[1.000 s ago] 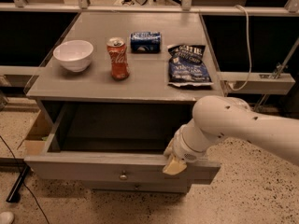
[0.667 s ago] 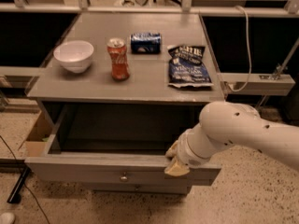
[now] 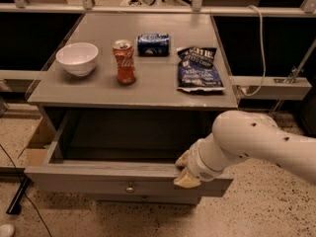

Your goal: Open top drawer

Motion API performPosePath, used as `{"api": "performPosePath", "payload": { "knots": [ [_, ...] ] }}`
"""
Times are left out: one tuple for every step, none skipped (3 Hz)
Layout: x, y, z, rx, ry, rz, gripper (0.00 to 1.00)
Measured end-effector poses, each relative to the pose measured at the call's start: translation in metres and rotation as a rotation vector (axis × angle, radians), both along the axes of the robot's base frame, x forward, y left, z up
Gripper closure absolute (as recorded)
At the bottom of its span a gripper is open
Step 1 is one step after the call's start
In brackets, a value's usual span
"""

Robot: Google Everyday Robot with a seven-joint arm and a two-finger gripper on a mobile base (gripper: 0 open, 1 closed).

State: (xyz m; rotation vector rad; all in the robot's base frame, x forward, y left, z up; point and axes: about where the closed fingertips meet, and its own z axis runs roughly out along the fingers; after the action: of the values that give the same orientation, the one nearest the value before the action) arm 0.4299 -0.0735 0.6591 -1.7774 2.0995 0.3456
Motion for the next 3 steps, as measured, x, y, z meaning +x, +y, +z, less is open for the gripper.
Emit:
{"api": "performPosePath", "payload": {
  "knots": [
    [-0.0088,-0.0041,0.0022,0.005,-0.009,-0.015,1.0],
    [-0.0112,-0.0036,0.0021,0.007,-0.012,-0.019,1.0],
    [-0.016,-0.0051,0.0037,0.014,-0.022,-0.023,1.0]
  ]
}}
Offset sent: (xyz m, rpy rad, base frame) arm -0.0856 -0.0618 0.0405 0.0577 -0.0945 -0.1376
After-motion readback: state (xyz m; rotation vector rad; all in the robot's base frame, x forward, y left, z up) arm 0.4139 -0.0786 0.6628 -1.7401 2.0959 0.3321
